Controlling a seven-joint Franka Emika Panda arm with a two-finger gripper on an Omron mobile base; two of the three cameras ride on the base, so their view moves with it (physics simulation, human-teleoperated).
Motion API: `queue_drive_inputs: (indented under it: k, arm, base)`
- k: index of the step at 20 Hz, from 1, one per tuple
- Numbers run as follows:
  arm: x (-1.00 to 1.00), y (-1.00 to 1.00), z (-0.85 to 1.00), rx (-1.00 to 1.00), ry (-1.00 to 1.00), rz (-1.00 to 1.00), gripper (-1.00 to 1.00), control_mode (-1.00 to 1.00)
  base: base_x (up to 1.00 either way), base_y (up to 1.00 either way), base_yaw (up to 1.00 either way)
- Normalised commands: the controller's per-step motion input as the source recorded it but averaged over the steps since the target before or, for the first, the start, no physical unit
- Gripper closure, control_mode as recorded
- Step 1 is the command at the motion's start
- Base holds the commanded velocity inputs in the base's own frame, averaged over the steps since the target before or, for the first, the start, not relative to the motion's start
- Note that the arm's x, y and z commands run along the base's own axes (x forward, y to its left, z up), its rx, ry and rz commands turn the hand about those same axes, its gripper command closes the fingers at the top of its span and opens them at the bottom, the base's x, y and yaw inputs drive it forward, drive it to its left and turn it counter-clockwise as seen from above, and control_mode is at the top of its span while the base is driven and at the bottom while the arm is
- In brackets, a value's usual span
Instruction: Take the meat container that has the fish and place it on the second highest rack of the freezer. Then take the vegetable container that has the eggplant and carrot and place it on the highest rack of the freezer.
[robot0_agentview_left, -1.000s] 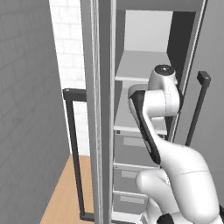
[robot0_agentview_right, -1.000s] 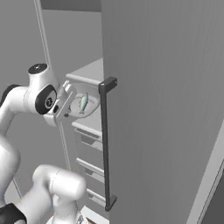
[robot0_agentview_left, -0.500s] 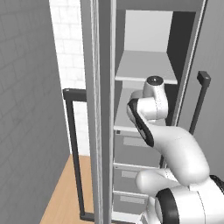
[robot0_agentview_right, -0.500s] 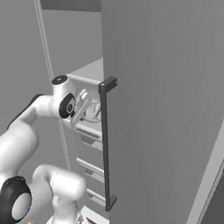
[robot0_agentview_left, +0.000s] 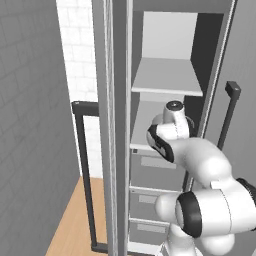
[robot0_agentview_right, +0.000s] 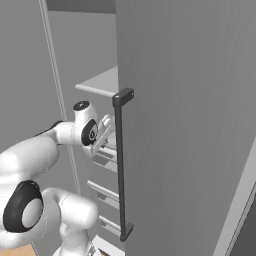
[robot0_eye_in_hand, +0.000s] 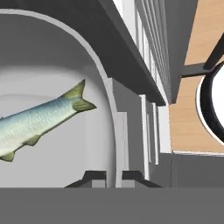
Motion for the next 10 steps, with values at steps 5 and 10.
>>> queue_drive_inputs:
  k: [5,10]
  arm:
    - [0.62,0.0,-0.16,0.0,0.0,-0.02,1.0,-1.0]
    - [0.67,-0.14,-0.14,0.0,0.0,-0.01,1.0,-1.0]
  base:
    - [0.0,0.0,0.0]
    - [0.0,0.0,0.0]
